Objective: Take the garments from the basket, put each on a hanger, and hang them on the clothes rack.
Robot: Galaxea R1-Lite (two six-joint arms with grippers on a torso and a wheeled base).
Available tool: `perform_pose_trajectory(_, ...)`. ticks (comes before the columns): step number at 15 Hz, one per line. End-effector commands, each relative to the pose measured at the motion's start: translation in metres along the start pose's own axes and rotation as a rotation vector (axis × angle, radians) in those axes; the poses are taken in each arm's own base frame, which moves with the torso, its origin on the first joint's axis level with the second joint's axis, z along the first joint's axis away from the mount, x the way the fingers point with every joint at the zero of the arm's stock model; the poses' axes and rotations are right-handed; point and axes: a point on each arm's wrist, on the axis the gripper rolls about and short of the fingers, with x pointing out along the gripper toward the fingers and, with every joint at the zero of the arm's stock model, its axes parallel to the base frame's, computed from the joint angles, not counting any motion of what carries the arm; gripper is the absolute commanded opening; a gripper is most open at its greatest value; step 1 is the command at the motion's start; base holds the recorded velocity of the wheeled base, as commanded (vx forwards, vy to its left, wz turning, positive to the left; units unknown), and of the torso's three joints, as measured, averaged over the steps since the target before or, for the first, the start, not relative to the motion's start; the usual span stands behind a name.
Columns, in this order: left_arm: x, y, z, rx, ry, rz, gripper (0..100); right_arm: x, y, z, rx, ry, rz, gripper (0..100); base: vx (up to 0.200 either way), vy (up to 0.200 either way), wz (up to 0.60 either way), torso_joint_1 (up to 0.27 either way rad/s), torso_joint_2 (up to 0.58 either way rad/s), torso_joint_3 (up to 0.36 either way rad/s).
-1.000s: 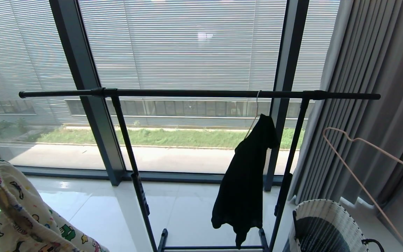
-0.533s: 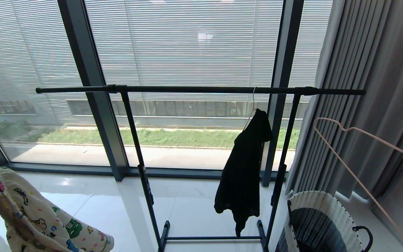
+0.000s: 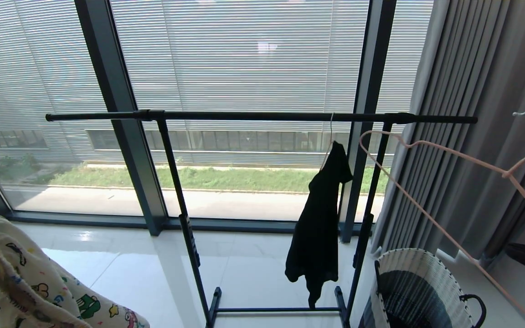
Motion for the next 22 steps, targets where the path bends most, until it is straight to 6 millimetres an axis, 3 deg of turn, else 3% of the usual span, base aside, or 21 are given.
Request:
perform_pose_trajectory(1, 0.008, 0.001, 0.011, 0.007, 0.003, -0.009, 0, 0.014, 0.012, 0.013, -0.039, 0.023, 0.134, 0, 0.000, 0.000, 0.00, 0.000, 0.00, 0.000)
perform_pose_trajectory(4, 0.029, -0.001, 0.028, 0.001, 0.033, -0.023, 0, 0.035, 0.028, 0.008, -0.073, 0.118, 0.274, 0, 0.000, 0.000, 0.00, 0.000, 0.00, 0.000)
perform_pose_trajectory(8, 0.072, -0.007, 0.059, -0.049, 0.074, -0.040, 0, 0.061, 0.054, 0.003, -0.122, 0.205, 0.444, 0, 0.000, 0.000, 0.00, 0.000, 0.00, 0.000)
perform_pose_trajectory(10, 0.089, -0.023, 0.072, -0.027, 0.078, -0.101, 0, 0.074, 0.064, 0.001, -0.138, 0.219, 0.487, 0, 0.000, 0.000, 0.00, 0.000, 0.00, 0.000)
perform_pose_trajectory(12, 0.096, -0.054, 0.082, -0.043, 0.067, -0.224, 0, 0.086, 0.073, 0.001, -0.150, 0.203, 0.521, 0, 0.000, 0.000, 0.00, 0.000, 0.00, 0.000)
perform_pose_trajectory(13, 0.103, -0.074, 0.088, -0.092, 0.082, -0.283, 0, 0.091, 0.078, 0.002, -0.148, 0.195, 0.544, 0, 0.000, 0.000, 0.00, 0.000, 0.00, 0.000)
perform_pose_trajectory(15, 0.126, -0.097, 0.095, -0.147, 0.129, -0.305, 0, 0.092, 0.087, 0.002, -0.121, 0.206, 0.575, 0, 0.000, 0.000, 0.00, 0.000, 0.00, 0.000)
perform_pose_trajectory(18, 0.142, -0.109, 0.102, -0.137, 0.140, -0.308, 0, 0.092, 0.088, 0.005, -0.104, 0.196, 0.579, 0, 0.000, 0.000, 0.00, 0.000, 0.00, 0.000)
perform_pose_trajectory(22, 0.146, -0.120, 0.100, -0.124, 0.154, -0.324, 0, 0.100, 0.091, 0.004, -0.094, 0.194, 0.591, 0, 0.000, 0.000, 0.00, 0.000, 0.00, 0.000)
